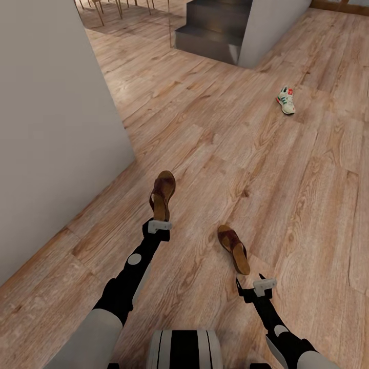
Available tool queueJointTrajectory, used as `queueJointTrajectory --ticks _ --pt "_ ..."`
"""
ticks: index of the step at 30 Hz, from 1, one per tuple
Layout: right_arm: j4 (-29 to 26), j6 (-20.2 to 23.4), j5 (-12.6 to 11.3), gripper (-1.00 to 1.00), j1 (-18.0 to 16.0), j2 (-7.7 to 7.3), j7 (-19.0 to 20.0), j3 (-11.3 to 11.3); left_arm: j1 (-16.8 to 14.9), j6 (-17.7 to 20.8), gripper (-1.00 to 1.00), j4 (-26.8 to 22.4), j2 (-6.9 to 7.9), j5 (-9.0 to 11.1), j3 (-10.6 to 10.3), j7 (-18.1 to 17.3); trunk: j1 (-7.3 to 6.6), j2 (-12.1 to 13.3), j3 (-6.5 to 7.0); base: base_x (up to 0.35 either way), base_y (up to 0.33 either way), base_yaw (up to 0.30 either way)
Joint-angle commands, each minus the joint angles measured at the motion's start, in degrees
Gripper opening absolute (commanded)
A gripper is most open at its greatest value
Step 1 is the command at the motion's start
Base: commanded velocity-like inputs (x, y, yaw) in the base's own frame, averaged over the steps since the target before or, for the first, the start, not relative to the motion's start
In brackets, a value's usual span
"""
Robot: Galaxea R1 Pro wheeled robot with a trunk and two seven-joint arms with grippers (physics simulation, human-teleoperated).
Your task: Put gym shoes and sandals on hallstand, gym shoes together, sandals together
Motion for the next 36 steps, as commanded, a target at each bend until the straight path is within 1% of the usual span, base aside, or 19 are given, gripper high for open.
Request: queueJointTrajectory --ticks 1,6,13,24,30,35,36 --pt "0.0 0.0 0.0 1.0 0.0 0.0 0.0 0.0 0.0 0.0 -1.0 0.0 0.0 -0.2 0.0 0.0 0.0 0.0 0.0 0.005 0.0 0.0" --pt "0.0 0.0 0.0 1.0 0.0 0.0 0.0 0.0 0.0 0.0 -1.0 0.0 0.0 -0.2 0.0 0.0 0.0 0.0 0.0 0.019 0.001 0.0" --pt "0.0 0.0 0.0 1.0 0.0 0.0 0.0 0.0 0.0 0.0 -1.0 0.0 0.0 -0.2 0.0 0.0 0.0 0.0 0.0 0.173 0.013 0.0" --pt "0.0 0.0 0.0 1.0 0.0 0.0 0.0 0.0 0.0 -0.1 -1.0 0.0 0.0 -0.2 0.0 0.0 0.0 0.0 0.0 0.038 0.002 0.0" --pt "0.0 0.0 0.0 1.0 0.0 0.0 0.0 0.0 0.0 -0.1 -1.0 0.0 0.0 -0.2 0.1 0.0 0.0 0.0 0.0 0.146 0.0 0.0" --pt "0.0 0.0 0.0 1.0 0.0 0.0 0.0 0.0 0.0 0.0 -1.0 0.0 0.0 -0.2 0.1 0.0 0.0 0.0 0.0 0.034 0.0 0.0" --pt "0.0 0.0 0.0 1.0 0.0 0.0 0.0 0.0 0.0 0.0 -1.0 0.0 0.0 -0.2 0.1 0.0 0.03 0.0 -0.22 0.01 0.0 0.0"
